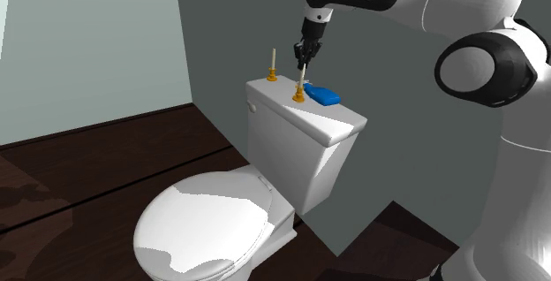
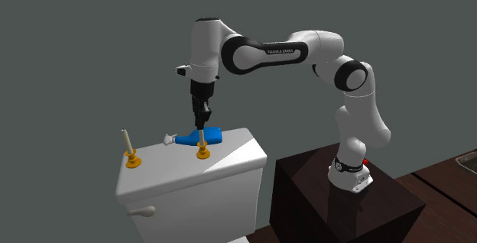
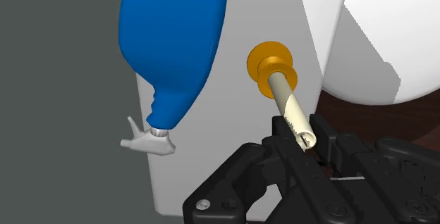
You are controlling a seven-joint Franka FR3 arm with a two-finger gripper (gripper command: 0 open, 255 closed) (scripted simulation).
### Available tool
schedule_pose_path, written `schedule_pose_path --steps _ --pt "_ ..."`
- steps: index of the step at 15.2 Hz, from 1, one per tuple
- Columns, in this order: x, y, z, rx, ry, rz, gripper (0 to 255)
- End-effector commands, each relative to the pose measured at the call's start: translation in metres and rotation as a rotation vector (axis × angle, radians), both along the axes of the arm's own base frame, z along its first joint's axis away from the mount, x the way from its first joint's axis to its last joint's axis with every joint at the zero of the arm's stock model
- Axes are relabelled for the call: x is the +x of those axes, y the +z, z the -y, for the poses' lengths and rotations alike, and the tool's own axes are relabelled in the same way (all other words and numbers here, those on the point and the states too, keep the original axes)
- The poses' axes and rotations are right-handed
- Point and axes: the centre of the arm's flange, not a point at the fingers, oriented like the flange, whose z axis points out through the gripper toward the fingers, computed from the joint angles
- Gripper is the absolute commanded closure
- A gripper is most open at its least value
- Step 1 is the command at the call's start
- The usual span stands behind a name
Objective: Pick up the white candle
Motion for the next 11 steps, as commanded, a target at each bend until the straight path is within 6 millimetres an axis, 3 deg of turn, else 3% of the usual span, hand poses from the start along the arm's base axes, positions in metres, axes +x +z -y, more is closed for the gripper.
schedule_pose_path --steps 1,11 --pt "0.000 0.010 -0.001 0.000 0.000 0.000 255" --pt "0.000 0.063 -0.001 0.000 0.000 0.000 255"
